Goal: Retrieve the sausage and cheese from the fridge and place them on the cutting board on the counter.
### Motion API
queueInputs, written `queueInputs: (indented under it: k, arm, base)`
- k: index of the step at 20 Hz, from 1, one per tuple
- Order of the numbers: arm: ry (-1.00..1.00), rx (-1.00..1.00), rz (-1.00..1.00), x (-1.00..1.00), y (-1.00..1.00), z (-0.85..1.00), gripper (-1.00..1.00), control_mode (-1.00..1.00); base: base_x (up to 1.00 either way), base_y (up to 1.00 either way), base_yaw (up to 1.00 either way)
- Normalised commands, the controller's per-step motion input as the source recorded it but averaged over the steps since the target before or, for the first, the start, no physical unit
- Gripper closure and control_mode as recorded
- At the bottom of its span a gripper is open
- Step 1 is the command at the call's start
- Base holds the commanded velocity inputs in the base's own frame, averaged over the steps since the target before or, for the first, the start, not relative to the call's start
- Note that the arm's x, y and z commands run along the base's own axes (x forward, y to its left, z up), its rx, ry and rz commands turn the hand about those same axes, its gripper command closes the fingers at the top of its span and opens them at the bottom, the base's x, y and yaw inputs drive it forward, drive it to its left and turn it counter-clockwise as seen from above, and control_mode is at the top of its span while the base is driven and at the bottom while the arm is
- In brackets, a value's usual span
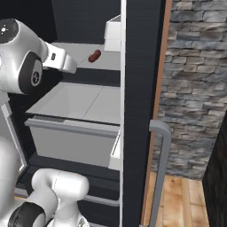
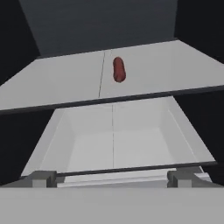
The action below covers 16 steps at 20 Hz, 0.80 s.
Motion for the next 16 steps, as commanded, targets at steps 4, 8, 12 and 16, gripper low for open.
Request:
queueInputs:
  k: [4,8,12,16]
  arm:
    - [0.03,0.0,0.03,0.54,-0.09,0.11,-1.0,-1.0]
    - [0.13,-0.06,0.0,0.57,-0.02,-0.05,-1.0,-1.0]
    - [0.09,-0.11,0.0,0.64,0.0,-0.08,-1.0,-1.0]
    - [0.06,-0.06,0.0,0.67,-0.03,-0.04,-1.0,-1.0]
  base:
    - [0.0,0.0,0.0]
    - [0.0,0.0,0.0]
    - [0.0,0.0,0.0]
    - [0.0,0.0,0.0]
